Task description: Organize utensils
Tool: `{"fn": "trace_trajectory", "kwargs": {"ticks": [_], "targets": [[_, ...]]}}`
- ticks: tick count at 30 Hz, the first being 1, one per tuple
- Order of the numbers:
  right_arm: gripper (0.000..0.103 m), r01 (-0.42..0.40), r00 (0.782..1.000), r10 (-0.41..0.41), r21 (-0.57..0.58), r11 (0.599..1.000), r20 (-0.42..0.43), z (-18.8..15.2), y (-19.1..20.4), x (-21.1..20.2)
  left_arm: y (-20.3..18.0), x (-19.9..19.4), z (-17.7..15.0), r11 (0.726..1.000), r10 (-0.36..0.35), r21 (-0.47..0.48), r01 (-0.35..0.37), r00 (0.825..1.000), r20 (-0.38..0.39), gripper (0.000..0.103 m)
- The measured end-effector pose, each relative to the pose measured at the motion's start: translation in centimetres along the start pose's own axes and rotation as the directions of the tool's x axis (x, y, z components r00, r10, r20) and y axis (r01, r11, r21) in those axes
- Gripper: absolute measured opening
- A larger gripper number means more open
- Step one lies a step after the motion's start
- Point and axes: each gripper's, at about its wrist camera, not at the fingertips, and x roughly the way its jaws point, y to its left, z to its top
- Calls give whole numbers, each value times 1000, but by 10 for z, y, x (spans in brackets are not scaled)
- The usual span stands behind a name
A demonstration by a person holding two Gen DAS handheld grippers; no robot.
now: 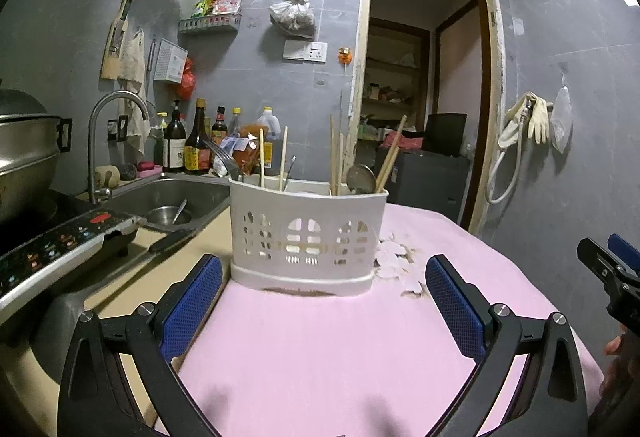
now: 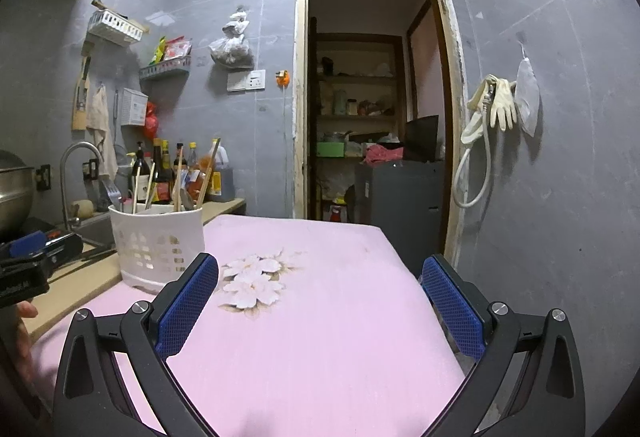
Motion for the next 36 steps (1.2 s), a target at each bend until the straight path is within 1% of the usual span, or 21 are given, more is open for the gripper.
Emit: {"fn": "trace_trajectory", "kwargs": {"ticks": [3, 7, 18, 36], "targets": [[103, 1, 1000, -1, 6, 1000, -8, -5, -1, -5, 0, -4, -6, 1000, -16, -17, 16, 1000, -13, 100], [103, -2, 1000, 2, 13, 1000, -19, -11, -2, -10, 0, -9, -10, 1000, -17, -24, 16, 999, -27, 100], [103, 13, 999, -12, 38, 999, -32, -20, -8, -14, -6, -13, -14, 1000, -7, -5, 7, 1000, -27, 100], [103, 13, 999, -11, 42, 999, -37, -21, -10, -17, -7, -13, -17, 1000, -13, -6, 13, 999, -34, 100]]}}
